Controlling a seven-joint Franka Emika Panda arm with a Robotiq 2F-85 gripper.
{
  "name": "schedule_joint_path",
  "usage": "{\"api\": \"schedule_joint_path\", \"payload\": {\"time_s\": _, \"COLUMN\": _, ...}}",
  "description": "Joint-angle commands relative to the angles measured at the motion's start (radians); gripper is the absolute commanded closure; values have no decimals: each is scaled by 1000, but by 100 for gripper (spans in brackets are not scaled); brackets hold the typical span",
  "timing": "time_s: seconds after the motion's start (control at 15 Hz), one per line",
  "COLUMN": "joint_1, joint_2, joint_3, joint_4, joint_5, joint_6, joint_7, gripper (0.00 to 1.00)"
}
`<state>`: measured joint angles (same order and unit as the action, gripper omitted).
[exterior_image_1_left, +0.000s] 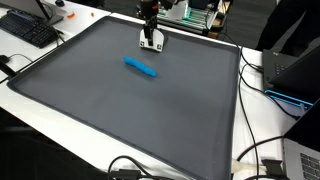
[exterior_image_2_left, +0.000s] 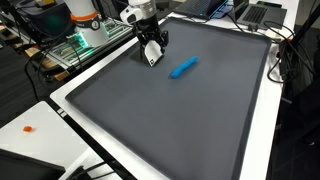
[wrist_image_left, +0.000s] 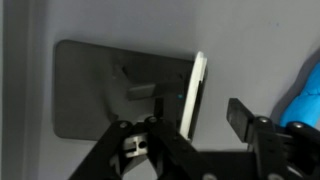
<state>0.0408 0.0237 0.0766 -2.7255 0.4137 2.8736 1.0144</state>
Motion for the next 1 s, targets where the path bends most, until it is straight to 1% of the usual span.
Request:
{"api": "schedule_joint_path", "payload": {"time_s": 0.0, "joint_1": 12, "joint_2": 8, "joint_3": -9, "joint_4": -10, "joint_5": -43, "joint_6": 31, "joint_7": 64, "gripper": 64}}
{"api": "schedule_joint_path", "payload": {"time_s": 0.07, "joint_1": 12, "joint_2": 8, "joint_3": -10, "joint_4": -11, "joint_5": -50, "joint_6": 33, "joint_7": 76, "gripper": 73}}
{"api": "schedule_joint_path", "payload": {"time_s": 0.2, "joint_1": 12, "joint_2": 8, "joint_3": -11, "joint_4": -11, "joint_5": -63, "joint_6": 33, "joint_7": 96, "gripper": 86}}
{"api": "schedule_joint_path", "payload": {"time_s": 0.27, "joint_1": 12, "joint_2": 7, "joint_3": -12, "joint_4": -11, "joint_5": -70, "joint_6": 32, "joint_7": 107, "gripper": 95}}
{"api": "schedule_joint_path", "payload": {"time_s": 0.33, "joint_1": 12, "joint_2": 5, "joint_3": -11, "joint_4": -9, "joint_5": -68, "joint_6": 30, "joint_7": 119, "gripper": 99}}
{"api": "schedule_joint_path", "payload": {"time_s": 0.73, "joint_1": 7, "joint_2": -32, "joint_3": -21, "joint_4": -11, "joint_5": -123, "joint_6": 11, "joint_7": 216, "gripper": 99}}
{"api": "schedule_joint_path", "payload": {"time_s": 0.93, "joint_1": 2, "joint_2": -76, "joint_3": -22, "joint_4": -11, "joint_5": -198, "joint_6": -9, "joint_7": 267, "gripper": 99}}
